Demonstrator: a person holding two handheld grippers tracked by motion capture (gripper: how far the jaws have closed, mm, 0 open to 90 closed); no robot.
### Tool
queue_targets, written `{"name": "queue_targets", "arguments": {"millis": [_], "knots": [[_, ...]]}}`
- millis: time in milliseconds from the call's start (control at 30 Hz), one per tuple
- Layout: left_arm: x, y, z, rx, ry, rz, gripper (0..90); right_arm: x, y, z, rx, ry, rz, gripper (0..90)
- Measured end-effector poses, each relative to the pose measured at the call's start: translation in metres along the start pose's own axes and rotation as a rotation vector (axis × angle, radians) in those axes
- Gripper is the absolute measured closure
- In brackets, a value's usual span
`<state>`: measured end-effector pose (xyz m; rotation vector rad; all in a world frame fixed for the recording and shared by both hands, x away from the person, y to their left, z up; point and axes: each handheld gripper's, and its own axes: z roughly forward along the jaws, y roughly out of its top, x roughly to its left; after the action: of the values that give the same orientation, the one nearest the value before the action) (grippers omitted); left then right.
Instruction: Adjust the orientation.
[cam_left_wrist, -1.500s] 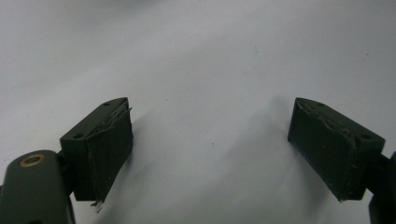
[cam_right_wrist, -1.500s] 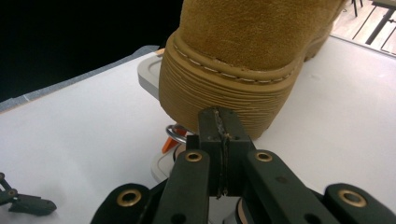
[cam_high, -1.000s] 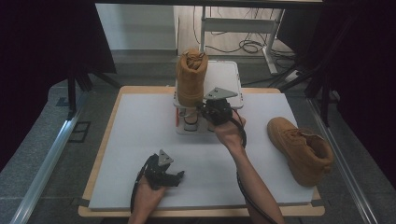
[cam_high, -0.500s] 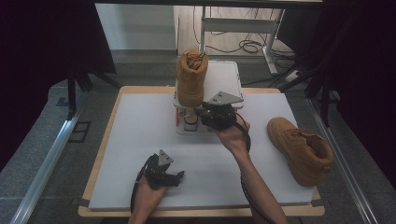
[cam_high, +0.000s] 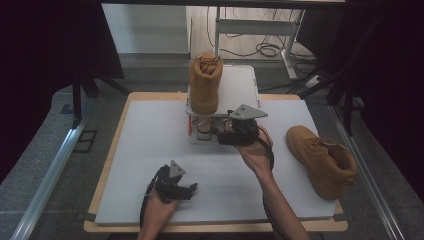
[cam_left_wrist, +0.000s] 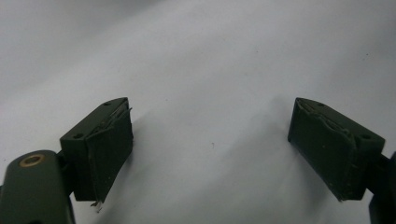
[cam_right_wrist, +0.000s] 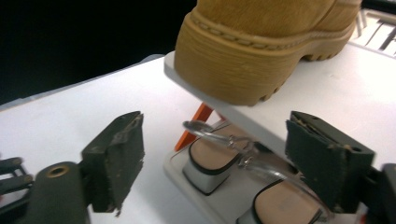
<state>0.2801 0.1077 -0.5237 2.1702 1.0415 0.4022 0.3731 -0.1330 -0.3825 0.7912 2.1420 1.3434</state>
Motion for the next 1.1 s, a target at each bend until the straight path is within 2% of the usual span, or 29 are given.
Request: {"name": "queue_targets", "arguments": {"millis": [33,100,233,433,633,733,833,967,1100], "knots": [[0.000,0.000,0.000,0.000,0.000,0.000,13.9,0.000,-0.001,0.000,-0.007,0.017,0.013,13.8],[0.000,0.000,0.000,0.000,0.000,0.000,13.9,0.001,-0.003,-0.002,-0.012,0.029,0.025,13.1],[0.000,0.000,0.000,0.000,0.000,0.000,13.9,0.002,-0.005,-0.006,0.003,0.033,0.013,8.0],[0.000,0.000,0.000,-0.001,0.000,-0.003,13.9,0.004,-0.011,-0.016,-0.006,0.040,0.010,0.0],[0.000,0.000,0.000,0.001,0.003,-0.001,13.9,0.004,-0.020,-0.026,0.002,0.055,0.008,0.0],[0.000,0.000,0.000,0.000,0.002,-0.001,13.9,0.005,-0.025,-0.031,-0.001,0.071,0.022,0.0],[0.000,0.000,0.000,0.001,0.002,-0.001,13.9,0.006,-0.030,-0.034,0.021,0.084,0.017,0.0],[0.000,0.000,0.000,-0.001,0.003,-0.003,13.9,0.006,-0.039,-0.037,0.059,0.107,0.041,0.0],[-0.001,0.000,0.000,-0.001,0.003,-0.002,13.9,0.005,-0.048,-0.042,0.075,0.114,0.078,0.0]]}}
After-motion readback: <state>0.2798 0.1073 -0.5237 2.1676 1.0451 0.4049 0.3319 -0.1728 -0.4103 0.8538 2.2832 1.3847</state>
